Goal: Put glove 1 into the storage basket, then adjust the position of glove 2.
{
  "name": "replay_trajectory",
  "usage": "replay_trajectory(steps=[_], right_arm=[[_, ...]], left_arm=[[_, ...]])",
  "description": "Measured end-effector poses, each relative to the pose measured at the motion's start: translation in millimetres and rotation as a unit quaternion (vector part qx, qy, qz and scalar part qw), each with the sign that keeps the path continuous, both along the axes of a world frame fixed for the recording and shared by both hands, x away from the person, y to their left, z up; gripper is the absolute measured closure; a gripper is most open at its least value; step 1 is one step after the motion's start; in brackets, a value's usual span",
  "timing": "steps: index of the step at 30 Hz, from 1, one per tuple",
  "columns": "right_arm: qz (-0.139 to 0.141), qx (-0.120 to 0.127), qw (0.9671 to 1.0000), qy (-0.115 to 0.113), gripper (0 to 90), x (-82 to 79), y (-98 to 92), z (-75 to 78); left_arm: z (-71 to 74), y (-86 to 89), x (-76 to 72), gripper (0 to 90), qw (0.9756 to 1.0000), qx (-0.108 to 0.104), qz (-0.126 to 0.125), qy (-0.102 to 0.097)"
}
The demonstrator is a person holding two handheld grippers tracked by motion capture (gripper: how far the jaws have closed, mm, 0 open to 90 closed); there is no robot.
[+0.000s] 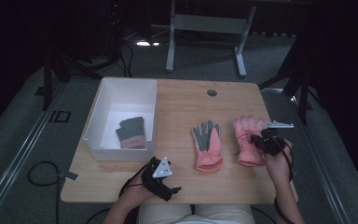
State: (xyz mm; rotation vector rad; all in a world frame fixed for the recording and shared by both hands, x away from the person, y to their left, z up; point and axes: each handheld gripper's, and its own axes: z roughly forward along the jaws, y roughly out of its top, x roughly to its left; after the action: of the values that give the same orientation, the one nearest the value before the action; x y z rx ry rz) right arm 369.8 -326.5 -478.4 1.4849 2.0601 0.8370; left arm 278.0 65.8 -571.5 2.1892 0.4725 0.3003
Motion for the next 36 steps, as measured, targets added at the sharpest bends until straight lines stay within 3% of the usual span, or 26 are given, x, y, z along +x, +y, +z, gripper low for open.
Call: replay_trajectory(steps=[1, 2, 4, 11, 20, 29, 36], right_arm=[[-0.003, 0.0, 0.9999, -0.015, 87.6, -2.8, 4.1, 12.7], [-0.003, 0.0, 0.9999, -0.015, 87.6, -2.8, 4.1, 12.7], [0.003, 0.002, 0.9995, -0.031, 87.6, -6.0, 14.0, 32.0], [0.015, 0.009, 0.9985, -0.052, 87.6, -12.8, 38.9, 60.4], [0.04, 0.011, 0.9974, -0.059, 87.6, -26.1, 73.7, 68.4], [0.052, 0.011, 0.9966, -0.064, 87.6, -28.1, 103.9, 80.3], [0.064, 0.016, 0.9963, -0.054, 87.6, -28.1, 125.5, 74.1]], left_arm=[[0.1, -0.2, 0.0, 1.5, 1.0, 0.002, -0.001, -0.002], [0.1, -0.2, 0.0, 1.5, 1.0, 0.002, -0.001, -0.002], [0.1, 0.1, -0.1, 1.5, 1.0, 0.0, 0.0, -0.001], [0.1, -0.1, 0.0, 1.5, 1.0, 0.001, -0.001, -0.001], [-0.1, -0.5, -0.2, 1.5, 1.0, 0.002, -0.002, -0.001], [0.1, -0.3, 0.0, 1.5, 1.0, 0.001, -0.002, -0.001], [-0.2, -0.8, -0.7, 1.5, 1.0, 0.001, -0.003, 0.0]])
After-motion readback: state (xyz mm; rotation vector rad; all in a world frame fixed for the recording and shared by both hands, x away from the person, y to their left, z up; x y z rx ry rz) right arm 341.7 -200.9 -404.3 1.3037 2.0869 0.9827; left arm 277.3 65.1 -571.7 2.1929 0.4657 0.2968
